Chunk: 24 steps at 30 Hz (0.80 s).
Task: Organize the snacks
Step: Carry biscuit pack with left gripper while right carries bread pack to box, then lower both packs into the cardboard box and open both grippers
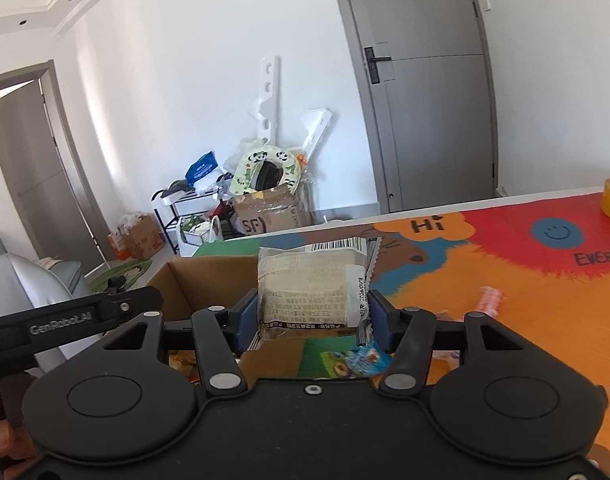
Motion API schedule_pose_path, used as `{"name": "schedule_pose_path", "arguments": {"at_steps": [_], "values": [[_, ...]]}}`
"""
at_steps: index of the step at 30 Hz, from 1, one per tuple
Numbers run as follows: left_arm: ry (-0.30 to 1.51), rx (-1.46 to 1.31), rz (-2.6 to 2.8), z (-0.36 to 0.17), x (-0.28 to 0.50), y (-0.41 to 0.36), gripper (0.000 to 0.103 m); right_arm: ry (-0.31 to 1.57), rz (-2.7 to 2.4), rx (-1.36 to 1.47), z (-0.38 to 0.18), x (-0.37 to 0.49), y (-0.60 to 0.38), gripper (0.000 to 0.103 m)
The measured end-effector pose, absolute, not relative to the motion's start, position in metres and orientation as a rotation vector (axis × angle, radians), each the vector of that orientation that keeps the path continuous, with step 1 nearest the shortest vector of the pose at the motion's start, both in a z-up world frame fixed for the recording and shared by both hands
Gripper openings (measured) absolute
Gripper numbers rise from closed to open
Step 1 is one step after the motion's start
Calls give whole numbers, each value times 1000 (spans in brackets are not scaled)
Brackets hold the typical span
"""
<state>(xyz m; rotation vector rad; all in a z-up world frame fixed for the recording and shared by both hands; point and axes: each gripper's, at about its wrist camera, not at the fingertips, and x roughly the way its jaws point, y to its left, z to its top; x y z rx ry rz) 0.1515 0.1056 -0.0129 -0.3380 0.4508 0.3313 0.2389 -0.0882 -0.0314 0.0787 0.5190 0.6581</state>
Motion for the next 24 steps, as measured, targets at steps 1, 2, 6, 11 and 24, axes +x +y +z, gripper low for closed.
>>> {"name": "schedule_pose_path", "arguments": {"at_steps": [1,2,6,11,24], "values": [[453,-340,333,-14,153,108,53,521,663,76,-31,240,-85,55],[455,-343,335,-14,156,110,53,521,668,72,-31,241,-81,55],[466,-351,338,-17,164,117,54,527,684,70,-31,246,-70,55],[470,-368,342,-19,171,124,54,536,696,69,-30,252,-61,55],[468,-376,377,-14,178,139,77,568,738,67,-25,269,-35,56]]}}
